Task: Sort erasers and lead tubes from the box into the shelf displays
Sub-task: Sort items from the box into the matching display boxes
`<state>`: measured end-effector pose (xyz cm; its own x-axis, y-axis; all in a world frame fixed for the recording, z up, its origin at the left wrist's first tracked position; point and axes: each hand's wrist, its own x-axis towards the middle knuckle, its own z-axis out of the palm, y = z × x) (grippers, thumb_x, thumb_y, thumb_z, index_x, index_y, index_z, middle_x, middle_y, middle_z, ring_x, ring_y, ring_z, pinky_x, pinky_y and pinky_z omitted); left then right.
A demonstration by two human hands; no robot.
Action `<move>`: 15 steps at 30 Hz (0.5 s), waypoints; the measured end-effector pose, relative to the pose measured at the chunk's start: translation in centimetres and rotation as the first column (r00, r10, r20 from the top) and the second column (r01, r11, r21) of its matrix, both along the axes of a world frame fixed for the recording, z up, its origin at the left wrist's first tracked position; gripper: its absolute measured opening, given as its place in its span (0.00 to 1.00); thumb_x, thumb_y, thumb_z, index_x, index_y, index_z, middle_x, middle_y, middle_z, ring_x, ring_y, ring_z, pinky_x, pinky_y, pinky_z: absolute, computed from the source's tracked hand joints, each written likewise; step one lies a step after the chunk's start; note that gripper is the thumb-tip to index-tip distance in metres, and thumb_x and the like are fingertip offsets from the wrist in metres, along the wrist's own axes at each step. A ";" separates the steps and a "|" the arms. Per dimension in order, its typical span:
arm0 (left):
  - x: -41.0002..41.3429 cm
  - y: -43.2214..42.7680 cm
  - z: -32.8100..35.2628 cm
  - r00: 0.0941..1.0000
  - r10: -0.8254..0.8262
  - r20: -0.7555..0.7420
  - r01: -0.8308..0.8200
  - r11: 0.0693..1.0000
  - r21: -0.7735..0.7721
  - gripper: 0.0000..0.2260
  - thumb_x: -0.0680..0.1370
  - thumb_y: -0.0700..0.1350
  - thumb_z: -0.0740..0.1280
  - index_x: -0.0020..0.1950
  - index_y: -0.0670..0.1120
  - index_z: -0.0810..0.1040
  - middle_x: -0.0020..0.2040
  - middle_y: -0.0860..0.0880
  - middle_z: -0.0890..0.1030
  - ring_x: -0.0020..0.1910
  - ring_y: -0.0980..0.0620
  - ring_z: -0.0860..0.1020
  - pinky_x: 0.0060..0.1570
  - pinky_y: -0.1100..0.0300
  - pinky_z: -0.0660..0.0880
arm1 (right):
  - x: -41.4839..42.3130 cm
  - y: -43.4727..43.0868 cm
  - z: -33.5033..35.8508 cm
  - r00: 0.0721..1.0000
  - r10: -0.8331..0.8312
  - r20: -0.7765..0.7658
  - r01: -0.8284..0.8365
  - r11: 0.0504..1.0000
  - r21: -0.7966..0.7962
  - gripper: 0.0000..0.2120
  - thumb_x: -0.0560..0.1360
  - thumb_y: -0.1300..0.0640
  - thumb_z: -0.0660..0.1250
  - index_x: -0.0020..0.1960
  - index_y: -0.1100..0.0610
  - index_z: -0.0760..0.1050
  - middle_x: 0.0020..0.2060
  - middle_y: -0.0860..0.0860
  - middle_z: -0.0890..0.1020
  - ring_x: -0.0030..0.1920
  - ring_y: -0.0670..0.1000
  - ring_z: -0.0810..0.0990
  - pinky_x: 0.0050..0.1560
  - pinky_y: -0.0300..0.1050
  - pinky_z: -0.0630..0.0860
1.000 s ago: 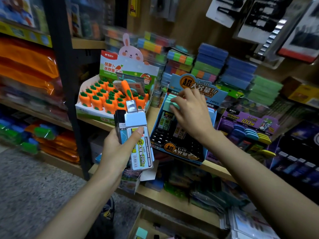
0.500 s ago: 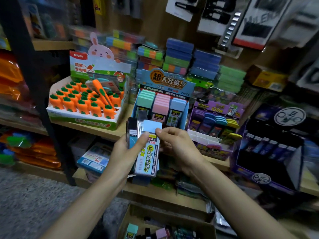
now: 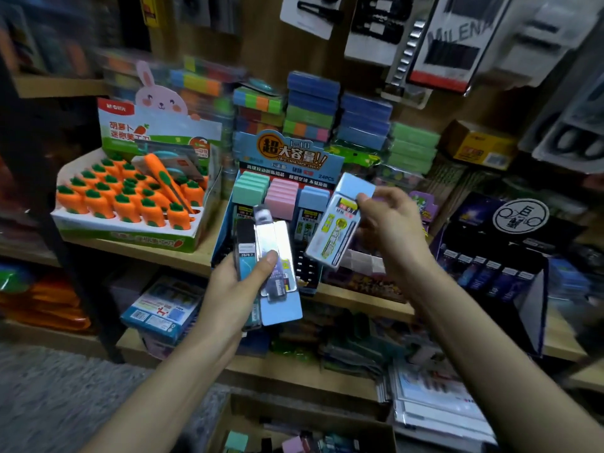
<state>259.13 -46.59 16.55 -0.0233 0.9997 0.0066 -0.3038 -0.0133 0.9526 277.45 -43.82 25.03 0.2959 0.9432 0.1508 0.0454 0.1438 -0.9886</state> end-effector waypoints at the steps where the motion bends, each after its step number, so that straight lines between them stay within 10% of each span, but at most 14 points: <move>1: -0.3 0.1 0.1 1.000 0.013 -0.003 -0.013 1.000 0.019 0.07 0.75 0.46 0.68 0.52 0.51 0.78 0.43 0.52 0.85 0.39 0.53 0.84 0.31 0.62 0.78 | 0.3 0.7 0.5 0.997 -0.035 0.075 0.031 0.998 0.048 0.04 0.77 0.61 0.64 0.48 0.55 0.70 0.38 0.52 0.80 0.36 0.48 0.82 0.35 0.42 0.80; 5: -1.4 0.5 0.3 0.997 0.083 -0.007 -0.082 0.994 0.069 0.05 0.74 0.45 0.68 0.50 0.52 0.78 0.39 0.56 0.85 0.36 0.57 0.83 0.28 0.64 0.77 | 0.3 3.3 1.4 0.938 -0.106 0.330 0.058 0.987 0.150 0.05 0.76 0.60 0.66 0.48 0.55 0.69 0.46 0.59 0.80 0.48 0.59 0.81 0.50 0.57 0.79; 9: -2.2 0.7 0.2 0.993 0.118 0.007 -0.119 0.991 0.064 0.04 0.74 0.44 0.68 0.48 0.51 0.78 0.38 0.57 0.85 0.34 0.58 0.83 0.27 0.65 0.76 | -0.4 5.0 0.9 0.815 -0.092 0.573 -0.017 0.983 0.182 0.08 0.74 0.59 0.69 0.50 0.57 0.71 0.43 0.50 0.79 0.47 0.51 0.79 0.47 0.43 0.77; 15: -2.8 0.7 0.0 0.994 0.105 -0.007 -0.104 0.992 0.070 0.06 0.74 0.45 0.68 0.50 0.51 0.79 0.40 0.55 0.85 0.36 0.56 0.83 0.29 0.65 0.77 | -0.4 6.2 -0.2 0.568 0.005 0.823 -0.123 0.989 0.078 0.09 0.70 0.60 0.73 0.47 0.58 0.75 0.41 0.51 0.79 0.46 0.54 0.79 0.48 0.50 0.76</move>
<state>256.28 -45.94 16.56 -0.1269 0.9890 0.0764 -0.2868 -0.1103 0.9516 277.02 -37.59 24.82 -0.0704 0.9129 0.4020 0.8129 0.2860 -0.5073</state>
